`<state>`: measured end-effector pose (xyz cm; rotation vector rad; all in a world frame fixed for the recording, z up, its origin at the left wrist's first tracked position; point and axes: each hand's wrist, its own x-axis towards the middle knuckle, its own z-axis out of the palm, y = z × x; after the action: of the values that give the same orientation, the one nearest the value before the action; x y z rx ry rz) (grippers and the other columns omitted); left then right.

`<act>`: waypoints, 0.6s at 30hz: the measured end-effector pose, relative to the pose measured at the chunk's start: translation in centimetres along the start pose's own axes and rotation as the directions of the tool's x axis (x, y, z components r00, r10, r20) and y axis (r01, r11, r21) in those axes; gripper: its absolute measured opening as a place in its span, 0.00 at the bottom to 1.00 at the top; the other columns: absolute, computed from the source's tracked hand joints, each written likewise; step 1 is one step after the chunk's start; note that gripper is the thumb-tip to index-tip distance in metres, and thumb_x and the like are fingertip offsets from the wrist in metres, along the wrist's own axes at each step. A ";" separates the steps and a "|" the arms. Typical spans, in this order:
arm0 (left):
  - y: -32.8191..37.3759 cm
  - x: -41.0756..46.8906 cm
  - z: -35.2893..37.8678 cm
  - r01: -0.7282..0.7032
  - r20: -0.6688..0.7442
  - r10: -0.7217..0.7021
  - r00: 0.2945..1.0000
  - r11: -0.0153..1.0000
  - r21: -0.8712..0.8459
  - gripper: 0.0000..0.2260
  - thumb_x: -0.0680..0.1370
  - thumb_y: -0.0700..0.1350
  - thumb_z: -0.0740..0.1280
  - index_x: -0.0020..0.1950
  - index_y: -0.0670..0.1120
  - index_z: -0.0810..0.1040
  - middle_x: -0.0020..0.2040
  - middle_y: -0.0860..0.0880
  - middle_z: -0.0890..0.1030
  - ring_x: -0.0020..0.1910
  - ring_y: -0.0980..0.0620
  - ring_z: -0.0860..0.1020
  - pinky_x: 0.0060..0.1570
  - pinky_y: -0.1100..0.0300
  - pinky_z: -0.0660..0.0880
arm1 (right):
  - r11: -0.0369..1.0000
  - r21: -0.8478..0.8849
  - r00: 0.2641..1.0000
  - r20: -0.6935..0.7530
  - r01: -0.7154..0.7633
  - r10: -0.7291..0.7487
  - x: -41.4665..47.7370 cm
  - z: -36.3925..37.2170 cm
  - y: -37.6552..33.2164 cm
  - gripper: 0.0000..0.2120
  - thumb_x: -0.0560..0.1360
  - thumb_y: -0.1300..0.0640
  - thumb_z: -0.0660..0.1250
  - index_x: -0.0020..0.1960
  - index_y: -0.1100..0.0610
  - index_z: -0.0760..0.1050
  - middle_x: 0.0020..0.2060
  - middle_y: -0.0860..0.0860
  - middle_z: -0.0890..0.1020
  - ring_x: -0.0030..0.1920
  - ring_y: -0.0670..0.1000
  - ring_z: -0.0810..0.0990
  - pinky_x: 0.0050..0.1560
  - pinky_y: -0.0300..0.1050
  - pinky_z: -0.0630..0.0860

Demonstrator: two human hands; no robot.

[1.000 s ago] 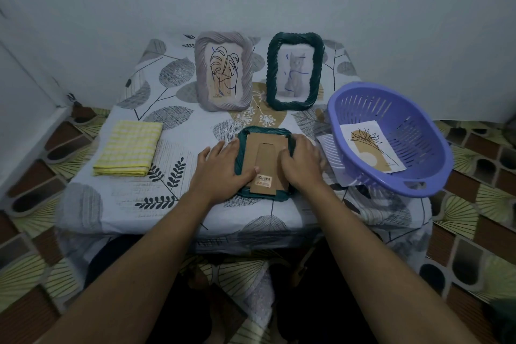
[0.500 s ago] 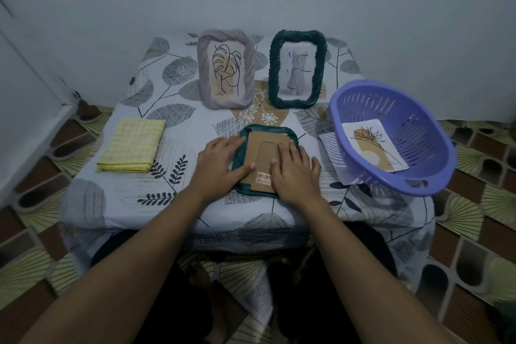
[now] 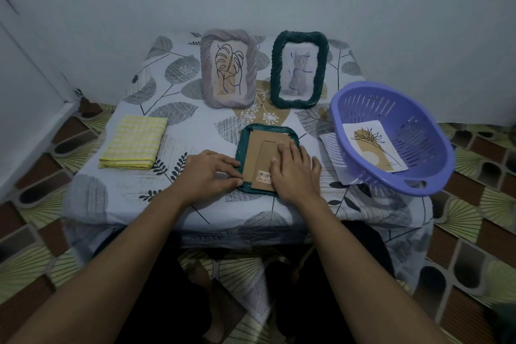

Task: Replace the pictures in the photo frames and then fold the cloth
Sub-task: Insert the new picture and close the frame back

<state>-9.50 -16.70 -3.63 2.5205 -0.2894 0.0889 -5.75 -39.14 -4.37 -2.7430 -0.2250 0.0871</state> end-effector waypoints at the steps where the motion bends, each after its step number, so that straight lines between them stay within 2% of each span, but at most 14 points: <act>1: 0.1 0.1 0.1 -0.009 -0.014 0.009 1.000 0.999 0.046 0.20 0.67 0.70 0.62 0.48 0.63 0.86 0.55 0.65 0.81 0.59 0.54 0.74 0.61 0.46 0.68 | 1.000 -0.003 1.000 -0.001 -0.002 0.002 0.0 0.0 -0.1 0.26 0.84 0.44 0.46 0.80 0.49 0.55 0.81 0.51 0.53 0.80 0.53 0.49 0.78 0.61 0.44; 3: 0.8 0.3 0.0 -0.049 -0.004 0.051 0.999 0.984 0.170 0.18 0.70 0.69 0.62 0.48 0.63 0.85 0.56 0.64 0.82 0.60 0.54 0.73 0.56 0.53 0.61 | 1.000 -0.008 1.000 -0.008 -0.006 0.006 0.0 0.0 -0.1 0.26 0.83 0.44 0.46 0.80 0.49 0.55 0.81 0.50 0.53 0.80 0.52 0.49 0.78 0.61 0.44; 5: 1.6 0.5 -0.2 -0.095 0.034 0.089 0.995 0.965 0.245 0.11 0.74 0.63 0.68 0.51 0.62 0.85 0.58 0.64 0.81 0.62 0.54 0.71 0.53 0.54 0.56 | 1.000 -0.013 1.000 -0.008 -0.006 0.006 0.0 0.0 0.0 0.26 0.83 0.44 0.46 0.80 0.49 0.54 0.81 0.50 0.53 0.80 0.52 0.49 0.78 0.61 0.44; 8: 2.0 0.8 -0.9 -0.121 0.117 0.095 0.989 0.965 0.233 0.09 0.75 0.59 0.71 0.53 0.62 0.85 0.58 0.65 0.81 0.64 0.56 0.71 0.58 0.53 0.55 | 1.000 -0.020 1.000 0.001 -0.002 0.002 -0.1 -0.1 -0.1 0.27 0.84 0.44 0.45 0.81 0.49 0.53 0.81 0.50 0.52 0.80 0.52 0.48 0.78 0.61 0.44; 12: 2.2 0.8 -1.0 -0.189 0.138 0.147 0.979 0.907 0.375 0.08 0.76 0.60 0.69 0.53 0.63 0.84 0.58 0.69 0.79 0.71 0.58 0.65 0.63 0.49 0.50 | 1.000 -0.024 1.000 -0.006 -0.005 0.005 -0.1 -0.1 -0.1 0.27 0.83 0.44 0.46 0.81 0.49 0.53 0.81 0.50 0.52 0.80 0.52 0.48 0.77 0.61 0.44; 15: 2.5 0.9 -1.1 -0.206 0.207 0.129 0.970 0.888 0.412 0.09 0.77 0.59 0.67 0.54 0.63 0.83 0.59 0.69 0.79 0.72 0.59 0.63 0.60 0.50 0.51 | 1.000 -0.018 1.000 -0.011 -0.005 0.005 -0.1 -0.1 -0.2 0.26 0.83 0.45 0.47 0.80 0.49 0.55 0.81 0.51 0.53 0.80 0.53 0.49 0.77 0.61 0.44; 18: 2.8 1.4 -1.3 -0.205 0.260 0.103 0.960 0.893 0.401 0.08 0.77 0.58 0.68 0.53 0.62 0.84 0.60 0.69 0.79 0.68 0.60 0.64 0.53 0.54 0.52 | 1.000 -0.018 1.000 -0.020 -0.005 0.004 -0.1 -0.1 -0.2 0.26 0.83 0.45 0.47 0.80 0.49 0.56 0.81 0.51 0.54 0.80 0.53 0.50 0.77 0.61 0.45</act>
<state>-8.77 -18.46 -0.79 2.9432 -0.6278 -0.0933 -5.88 -39.04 -4.25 -2.7606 -0.2151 0.0598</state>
